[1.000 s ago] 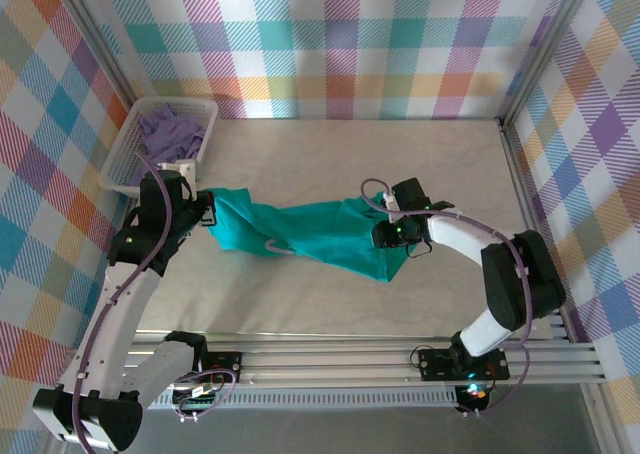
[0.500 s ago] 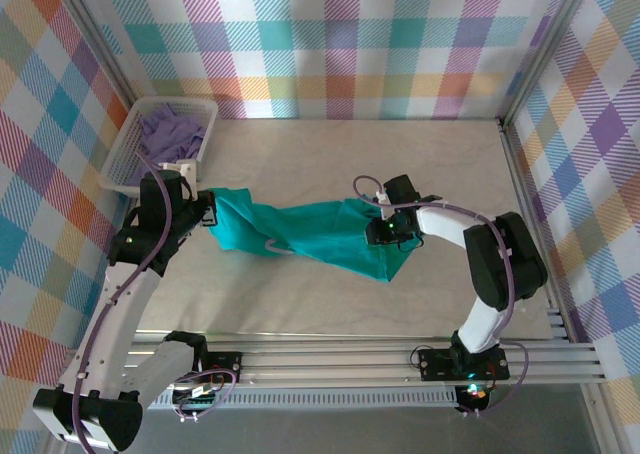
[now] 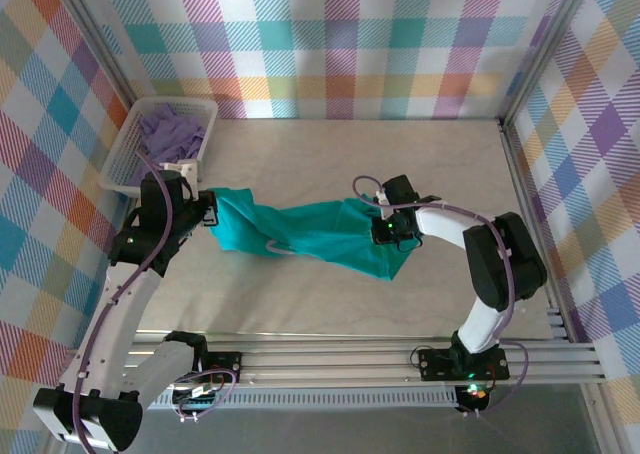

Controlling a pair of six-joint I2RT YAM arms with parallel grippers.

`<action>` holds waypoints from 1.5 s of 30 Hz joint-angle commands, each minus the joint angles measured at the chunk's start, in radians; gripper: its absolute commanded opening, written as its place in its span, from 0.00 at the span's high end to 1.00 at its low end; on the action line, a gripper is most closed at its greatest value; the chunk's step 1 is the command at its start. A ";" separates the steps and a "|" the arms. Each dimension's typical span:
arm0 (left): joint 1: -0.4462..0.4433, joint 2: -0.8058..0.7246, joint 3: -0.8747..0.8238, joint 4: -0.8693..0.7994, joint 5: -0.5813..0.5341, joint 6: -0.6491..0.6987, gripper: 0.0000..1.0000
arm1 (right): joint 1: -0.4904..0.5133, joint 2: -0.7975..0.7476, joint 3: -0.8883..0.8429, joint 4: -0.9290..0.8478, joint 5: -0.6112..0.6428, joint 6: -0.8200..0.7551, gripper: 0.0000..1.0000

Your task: Fold the inside-out t-shirt

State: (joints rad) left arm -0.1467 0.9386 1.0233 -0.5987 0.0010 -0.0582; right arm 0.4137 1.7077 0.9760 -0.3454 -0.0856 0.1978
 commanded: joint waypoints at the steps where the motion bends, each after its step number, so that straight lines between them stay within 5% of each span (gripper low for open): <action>1: 0.013 -0.017 -0.004 0.028 0.016 0.008 1.00 | 0.005 -0.082 -0.005 0.001 0.014 0.001 0.94; 17: 0.013 -0.052 0.134 -0.028 -0.054 -0.100 1.00 | -0.014 -0.484 0.156 -0.219 0.136 -0.076 1.00; 28: 0.013 -0.087 0.691 -0.078 -0.166 -0.042 1.00 | -0.029 -0.744 0.580 -0.378 0.228 -0.144 1.00; 35: 0.012 -0.025 1.003 -0.139 -0.138 0.033 1.00 | -0.029 -0.856 0.739 -0.441 0.219 -0.138 1.00; 45: 0.013 0.126 0.998 -0.119 -0.105 0.047 1.00 | -0.029 -0.834 0.757 -0.412 0.271 -0.198 1.00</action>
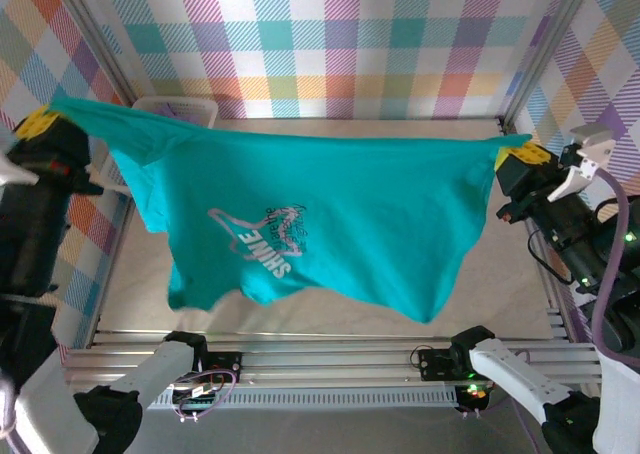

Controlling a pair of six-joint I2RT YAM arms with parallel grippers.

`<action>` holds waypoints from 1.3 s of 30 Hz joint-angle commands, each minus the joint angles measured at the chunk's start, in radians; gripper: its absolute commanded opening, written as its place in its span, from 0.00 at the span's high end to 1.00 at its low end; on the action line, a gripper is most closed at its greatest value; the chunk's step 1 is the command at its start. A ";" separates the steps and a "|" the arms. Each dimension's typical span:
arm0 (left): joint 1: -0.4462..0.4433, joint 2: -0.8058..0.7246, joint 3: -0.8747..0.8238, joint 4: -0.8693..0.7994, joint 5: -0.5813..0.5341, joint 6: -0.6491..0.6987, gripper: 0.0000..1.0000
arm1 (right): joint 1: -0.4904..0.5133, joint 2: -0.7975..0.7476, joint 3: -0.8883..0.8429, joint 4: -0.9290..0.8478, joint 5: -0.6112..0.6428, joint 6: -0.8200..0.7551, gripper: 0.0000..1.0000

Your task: Fold the inside-out t-shirt

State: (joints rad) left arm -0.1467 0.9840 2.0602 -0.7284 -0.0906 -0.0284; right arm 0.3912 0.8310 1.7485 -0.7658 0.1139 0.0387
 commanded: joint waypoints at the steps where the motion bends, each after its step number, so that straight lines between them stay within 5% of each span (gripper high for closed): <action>1: 0.013 0.101 -0.078 0.035 -0.013 0.015 1.00 | -0.006 0.063 -0.039 0.027 0.085 -0.051 1.00; 7: 0.013 0.271 -0.365 0.261 0.026 -0.016 1.00 | -0.009 0.260 -0.247 0.283 0.182 -0.174 1.00; 11: 0.012 0.502 -0.478 0.487 0.026 -0.034 1.00 | -0.075 0.546 -0.288 0.475 0.167 -0.194 1.00; 15: 0.013 0.880 -0.232 0.420 -0.030 -0.029 0.96 | -0.143 0.923 -0.119 0.532 0.155 -0.181 0.98; 17: 0.013 1.041 -0.031 0.290 -0.036 -0.028 0.91 | -0.153 1.087 0.030 0.467 0.150 -0.179 0.88; 20: 0.012 1.133 0.089 0.205 -0.012 -0.045 0.63 | -0.153 1.208 0.163 0.365 0.137 -0.170 0.72; 25: 0.000 0.866 -0.298 0.360 0.046 -0.168 0.30 | -0.154 1.058 -0.066 0.304 0.046 -0.077 0.57; 31: -0.114 0.536 -0.854 0.711 0.215 -0.326 0.24 | -0.155 0.705 -0.573 0.293 -0.074 0.107 0.49; 35: -0.374 0.497 -1.035 0.886 0.279 -0.096 0.26 | -0.180 0.549 -0.771 0.230 -0.080 0.183 0.46; 39: -0.632 0.587 -1.092 0.959 0.296 0.201 0.27 | -0.320 0.497 -0.891 0.246 -0.168 0.250 0.46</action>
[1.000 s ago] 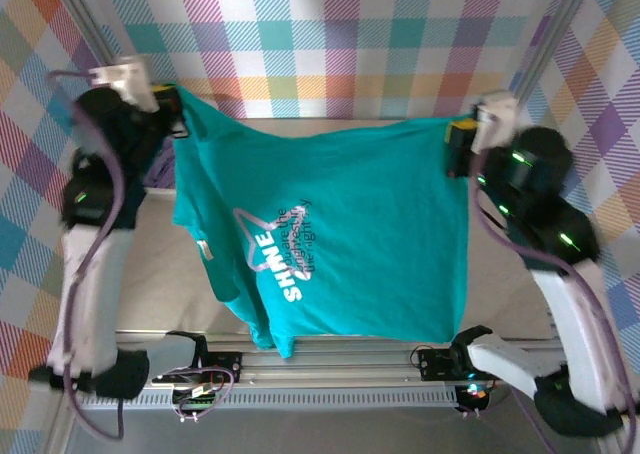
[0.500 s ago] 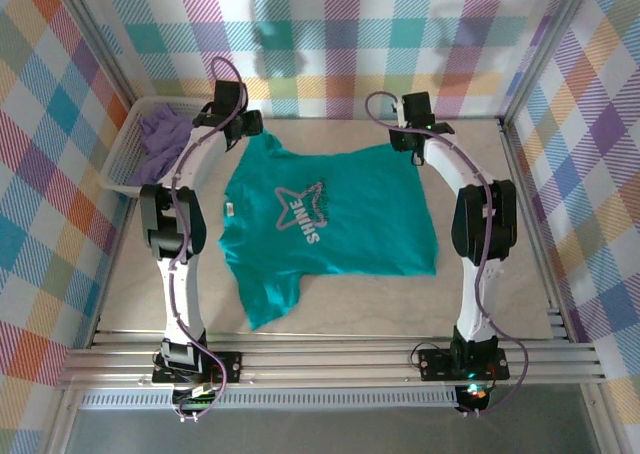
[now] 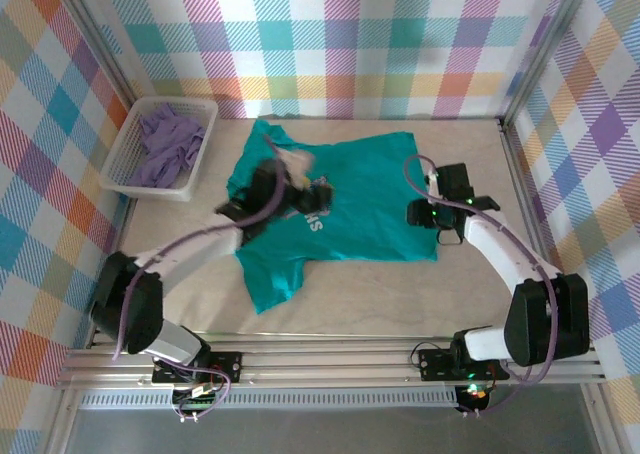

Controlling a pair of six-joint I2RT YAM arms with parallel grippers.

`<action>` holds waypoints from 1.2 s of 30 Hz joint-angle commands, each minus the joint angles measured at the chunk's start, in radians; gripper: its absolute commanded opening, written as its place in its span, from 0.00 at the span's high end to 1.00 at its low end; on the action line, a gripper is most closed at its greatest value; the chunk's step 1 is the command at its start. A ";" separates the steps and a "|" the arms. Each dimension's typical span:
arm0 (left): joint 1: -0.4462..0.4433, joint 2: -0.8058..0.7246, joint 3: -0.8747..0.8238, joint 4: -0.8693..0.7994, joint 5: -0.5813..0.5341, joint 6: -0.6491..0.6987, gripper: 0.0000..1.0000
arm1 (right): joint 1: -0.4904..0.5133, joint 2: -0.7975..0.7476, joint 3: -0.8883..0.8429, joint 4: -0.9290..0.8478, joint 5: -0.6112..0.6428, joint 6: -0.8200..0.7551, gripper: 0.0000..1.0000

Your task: Fold the inside-out t-shirt

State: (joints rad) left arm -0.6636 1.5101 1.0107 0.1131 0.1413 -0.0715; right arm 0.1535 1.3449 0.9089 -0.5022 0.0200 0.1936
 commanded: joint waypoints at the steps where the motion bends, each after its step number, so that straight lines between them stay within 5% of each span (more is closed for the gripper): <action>1: -0.163 0.101 -0.032 0.118 0.077 0.313 0.27 | -0.114 -0.017 -0.077 -0.001 -0.099 0.113 0.46; 10: -0.357 0.465 0.237 0.015 -0.018 0.645 0.29 | -0.185 0.021 -0.168 0.013 -0.163 0.199 0.49; 22: -0.402 0.720 0.515 -0.088 -0.057 0.656 0.36 | -0.187 0.112 -0.126 -0.006 -0.146 0.196 0.61; 27: -0.405 0.756 0.554 -0.099 -0.092 0.647 0.41 | -0.188 0.155 -0.112 0.005 -0.143 0.183 0.74; 36: -0.404 0.777 0.593 -0.166 -0.128 0.615 0.80 | -0.190 0.083 -0.110 0.008 -0.195 0.158 0.93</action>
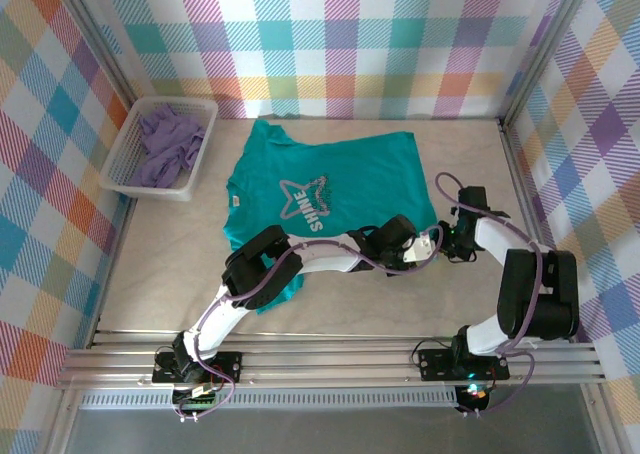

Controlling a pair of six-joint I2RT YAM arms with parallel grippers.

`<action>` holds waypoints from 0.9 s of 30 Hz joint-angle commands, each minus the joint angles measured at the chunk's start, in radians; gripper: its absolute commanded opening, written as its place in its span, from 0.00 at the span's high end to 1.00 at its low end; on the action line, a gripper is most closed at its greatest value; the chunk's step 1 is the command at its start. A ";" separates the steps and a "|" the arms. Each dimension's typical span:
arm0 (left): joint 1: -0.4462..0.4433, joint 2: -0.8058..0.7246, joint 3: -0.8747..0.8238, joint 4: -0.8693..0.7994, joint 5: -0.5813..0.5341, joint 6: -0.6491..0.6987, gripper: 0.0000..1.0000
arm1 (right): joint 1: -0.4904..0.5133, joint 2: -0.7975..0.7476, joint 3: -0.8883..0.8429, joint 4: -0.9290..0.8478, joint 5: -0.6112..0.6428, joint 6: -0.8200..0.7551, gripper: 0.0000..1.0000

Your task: Fold the inside-out t-shirt

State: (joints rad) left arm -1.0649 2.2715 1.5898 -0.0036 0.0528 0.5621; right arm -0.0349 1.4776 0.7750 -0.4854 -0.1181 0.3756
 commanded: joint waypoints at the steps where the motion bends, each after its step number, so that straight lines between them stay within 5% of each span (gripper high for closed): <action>1: -0.003 0.010 0.000 -0.042 -0.043 -0.021 0.83 | -0.002 -0.061 0.025 -0.009 -0.073 -0.025 0.95; 7: 0.013 -0.077 -0.106 0.023 -0.018 -0.103 0.99 | 0.000 -0.100 0.037 -0.002 -0.193 -0.041 0.96; 16: 0.106 -0.233 -0.312 0.147 0.197 -0.326 1.00 | 0.029 -0.067 0.107 -0.005 -0.305 -0.090 0.92; 27: 0.199 -0.208 -0.333 0.258 0.345 -0.584 1.00 | 0.089 0.175 0.308 -0.046 -0.114 -0.107 0.83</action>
State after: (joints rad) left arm -0.8841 2.0705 1.2526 0.1959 0.3267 0.0887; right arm 0.0418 1.6333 1.0389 -0.4953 -0.3119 0.2905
